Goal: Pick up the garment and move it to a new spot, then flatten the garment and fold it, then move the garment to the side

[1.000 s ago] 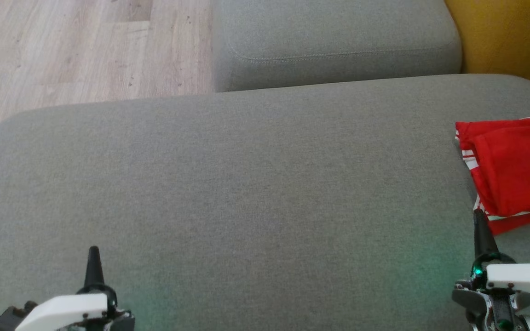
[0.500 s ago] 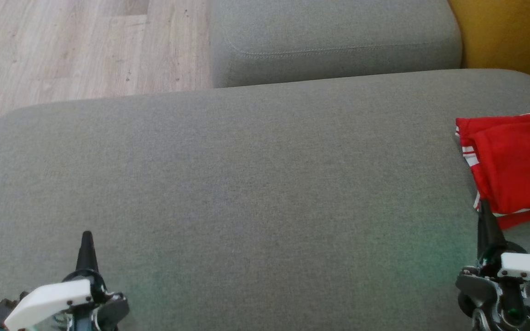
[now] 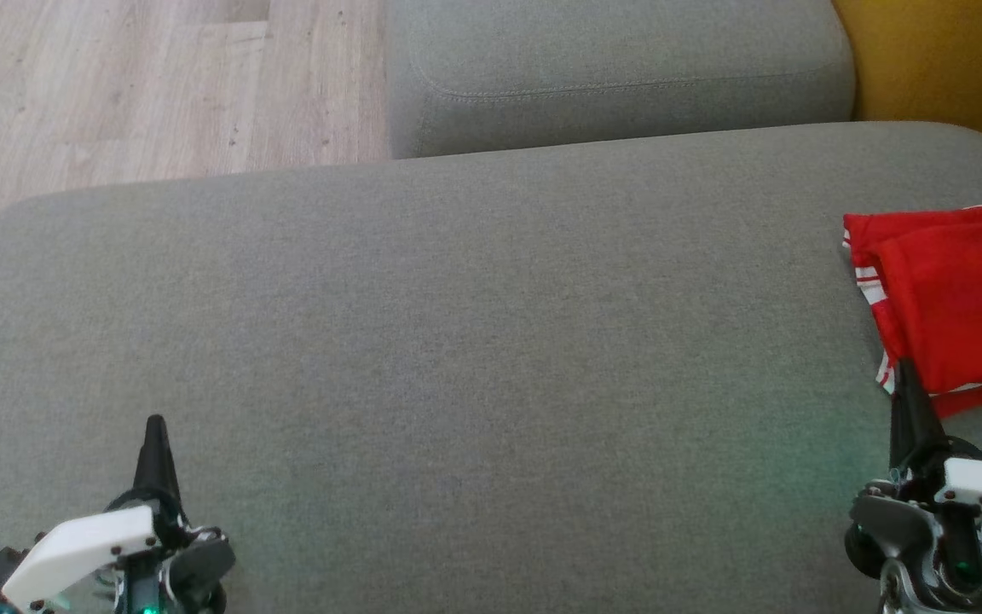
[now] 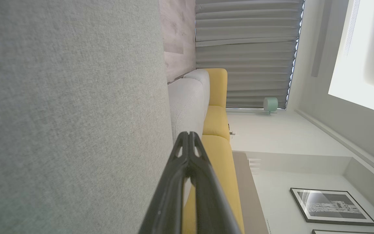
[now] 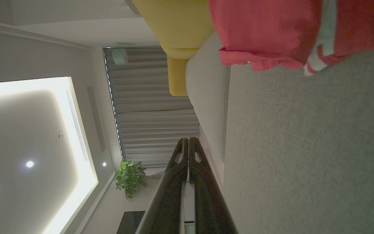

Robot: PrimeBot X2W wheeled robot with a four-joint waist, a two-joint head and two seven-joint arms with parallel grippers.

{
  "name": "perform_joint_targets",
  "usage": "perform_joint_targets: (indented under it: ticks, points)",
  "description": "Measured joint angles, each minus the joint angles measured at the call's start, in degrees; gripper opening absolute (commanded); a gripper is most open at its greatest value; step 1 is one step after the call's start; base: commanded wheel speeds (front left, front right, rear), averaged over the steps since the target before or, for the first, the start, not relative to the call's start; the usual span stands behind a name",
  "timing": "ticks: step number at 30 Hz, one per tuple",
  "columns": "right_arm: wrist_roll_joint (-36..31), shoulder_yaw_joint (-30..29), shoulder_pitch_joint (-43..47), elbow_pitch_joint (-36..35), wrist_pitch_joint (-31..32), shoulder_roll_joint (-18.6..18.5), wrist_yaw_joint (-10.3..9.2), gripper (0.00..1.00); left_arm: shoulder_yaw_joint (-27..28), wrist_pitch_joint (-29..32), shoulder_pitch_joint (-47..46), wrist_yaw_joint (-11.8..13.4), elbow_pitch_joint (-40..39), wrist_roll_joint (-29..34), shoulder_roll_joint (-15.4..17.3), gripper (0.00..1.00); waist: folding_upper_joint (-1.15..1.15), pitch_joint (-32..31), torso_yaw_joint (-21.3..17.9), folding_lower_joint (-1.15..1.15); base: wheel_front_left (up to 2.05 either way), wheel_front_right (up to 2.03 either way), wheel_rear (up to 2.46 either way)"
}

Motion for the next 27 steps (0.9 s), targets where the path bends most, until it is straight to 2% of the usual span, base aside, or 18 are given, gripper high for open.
perform_joint_targets:
  ticks: [27]
  points:
    - [0.0,-0.4,0.0,0.0,0.4,0.0,0.00,0.00,0.9,0.5,0.0,0.0,0.0,0.1,-0.3,0.00,0.00,0.0,0.0,0.00,0.00,0.00,0.00]
